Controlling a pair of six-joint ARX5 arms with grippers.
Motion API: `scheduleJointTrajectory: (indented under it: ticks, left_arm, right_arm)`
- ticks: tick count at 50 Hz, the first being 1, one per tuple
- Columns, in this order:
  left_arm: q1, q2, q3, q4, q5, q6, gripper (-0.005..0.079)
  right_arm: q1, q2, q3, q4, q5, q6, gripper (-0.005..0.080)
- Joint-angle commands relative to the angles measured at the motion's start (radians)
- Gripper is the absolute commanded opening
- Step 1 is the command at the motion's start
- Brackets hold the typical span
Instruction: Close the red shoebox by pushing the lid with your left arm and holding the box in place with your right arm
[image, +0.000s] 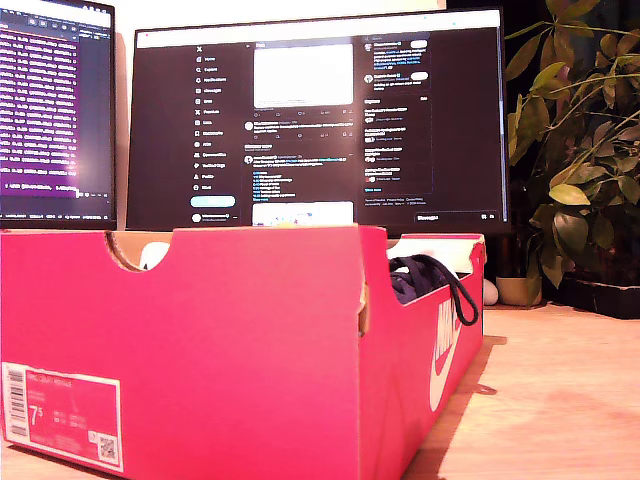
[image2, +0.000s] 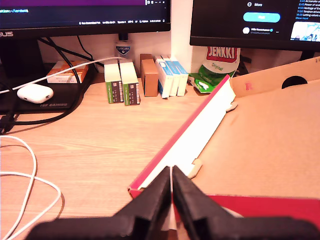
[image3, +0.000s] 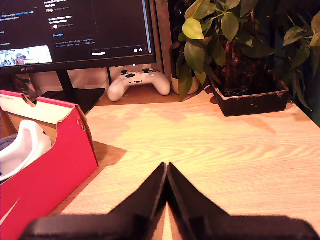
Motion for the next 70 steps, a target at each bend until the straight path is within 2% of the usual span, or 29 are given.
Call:
scheduleJointTrajectory:
  ticks: [1,22,29,32,38,43,55,70]
  left_arm:
    - [-0.001,-0.008,-0.031,-0.013,0.005,-0.003,-0.0019]
    - [-0.001,-0.008,-0.031,-0.012,0.009,-0.006,-0.0019]
    - [-0.001,-0.008,-0.031,-0.006,0.017,-0.007,-0.0019]
    - [-0.001,-0.008,-0.031,0.003,0.025,-0.049,-0.0019]
    - [-0.002,-0.008,-0.028,0.069,0.097,-0.171,-0.0019]
    - [-0.002,-0.008,-0.004,0.127,0.15,-0.199,-0.0019]
    - [-0.002,0.018,0.134,0.106,0.25,-0.267,-0.0019]
    - [-0.001,0.315,0.303,0.034,0.401,-0.245,-0.0019]
  right_arm:
    - [-0.006,-0.006,-0.029,0.009,0.001,0.007,-0.0012]
    - [-0.005,-0.006,-0.029,0.009,-0.001,0.01,-0.0012]
    - [-0.005,-0.006,-0.029,0.02,-0.001,0.052,-0.0012]
    - [-0.005,-0.006,-0.027,0.029,-0.011,0.101,-0.0012]
    - [-0.005,-0.006,-0.014,0.058,-0.087,0.195,-0.0012]
    - [-0.003,-0.006,0.031,0.051,-0.138,0.21,-0.0012]
    - [-0.003,0.018,0.205,-0.069,-0.143,0.24,-0.0012]
    - [-0.003,0.265,0.346,-0.195,-0.318,0.258,-0.0012]
